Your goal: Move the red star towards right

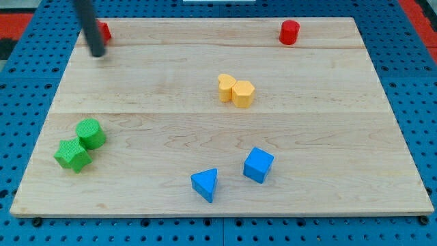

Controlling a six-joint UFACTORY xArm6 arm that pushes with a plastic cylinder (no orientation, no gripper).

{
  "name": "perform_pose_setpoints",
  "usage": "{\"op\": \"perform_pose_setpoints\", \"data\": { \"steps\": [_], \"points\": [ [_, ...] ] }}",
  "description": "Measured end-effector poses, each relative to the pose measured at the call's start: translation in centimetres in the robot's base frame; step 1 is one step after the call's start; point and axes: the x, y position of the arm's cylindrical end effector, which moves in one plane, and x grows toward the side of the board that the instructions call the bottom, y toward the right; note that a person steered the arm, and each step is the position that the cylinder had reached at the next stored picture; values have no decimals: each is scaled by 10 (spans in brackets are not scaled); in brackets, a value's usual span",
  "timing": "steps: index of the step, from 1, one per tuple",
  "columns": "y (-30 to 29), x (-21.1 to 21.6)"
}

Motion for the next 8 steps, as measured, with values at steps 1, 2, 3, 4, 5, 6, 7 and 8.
{"op": "perform_pose_setpoints", "data": {
  "steps": [1,2,3,4,5,6,7,8],
  "points": [
    [-17,-3],
    [-11,-25],
    [-18,-41],
    [21,-54],
    [12,-56],
    [-18,-71],
    [-12,-60],
    [22,-75]
  ]
}}
